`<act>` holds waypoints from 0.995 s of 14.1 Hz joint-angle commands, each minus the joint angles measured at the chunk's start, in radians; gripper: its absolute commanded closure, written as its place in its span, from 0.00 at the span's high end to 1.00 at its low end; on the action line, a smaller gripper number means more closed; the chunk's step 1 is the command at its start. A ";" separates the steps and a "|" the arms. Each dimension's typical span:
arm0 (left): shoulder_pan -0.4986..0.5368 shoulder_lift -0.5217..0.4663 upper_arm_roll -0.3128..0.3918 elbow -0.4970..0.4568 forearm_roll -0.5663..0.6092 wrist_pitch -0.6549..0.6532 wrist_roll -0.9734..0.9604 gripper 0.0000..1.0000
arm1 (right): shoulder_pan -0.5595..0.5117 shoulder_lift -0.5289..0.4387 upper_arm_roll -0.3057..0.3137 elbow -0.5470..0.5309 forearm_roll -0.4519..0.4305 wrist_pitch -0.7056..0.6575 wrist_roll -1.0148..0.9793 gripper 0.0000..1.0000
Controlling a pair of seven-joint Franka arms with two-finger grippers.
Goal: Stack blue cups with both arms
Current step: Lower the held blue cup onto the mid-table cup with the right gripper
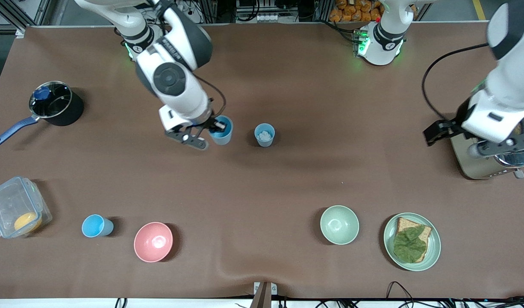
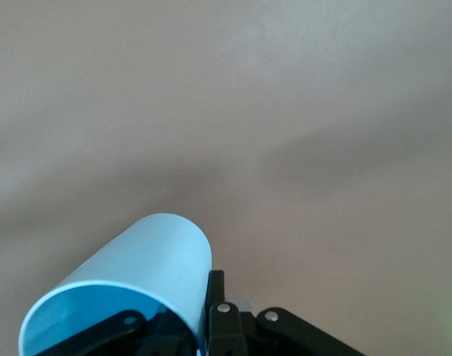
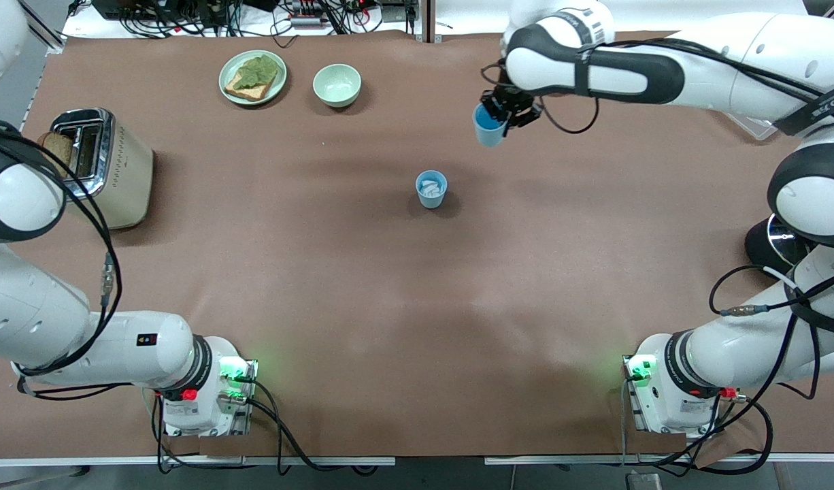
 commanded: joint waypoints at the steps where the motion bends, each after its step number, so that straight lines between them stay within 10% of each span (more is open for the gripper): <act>1: -0.036 -0.048 0.098 -0.008 -0.064 -0.032 0.118 1.00 | 0.063 0.079 -0.004 0.108 -0.001 -0.009 0.122 0.00; 14: -0.039 -0.085 0.171 -0.002 -0.114 -0.100 0.241 1.00 | 0.181 0.225 -0.008 0.199 0.099 0.020 0.270 0.00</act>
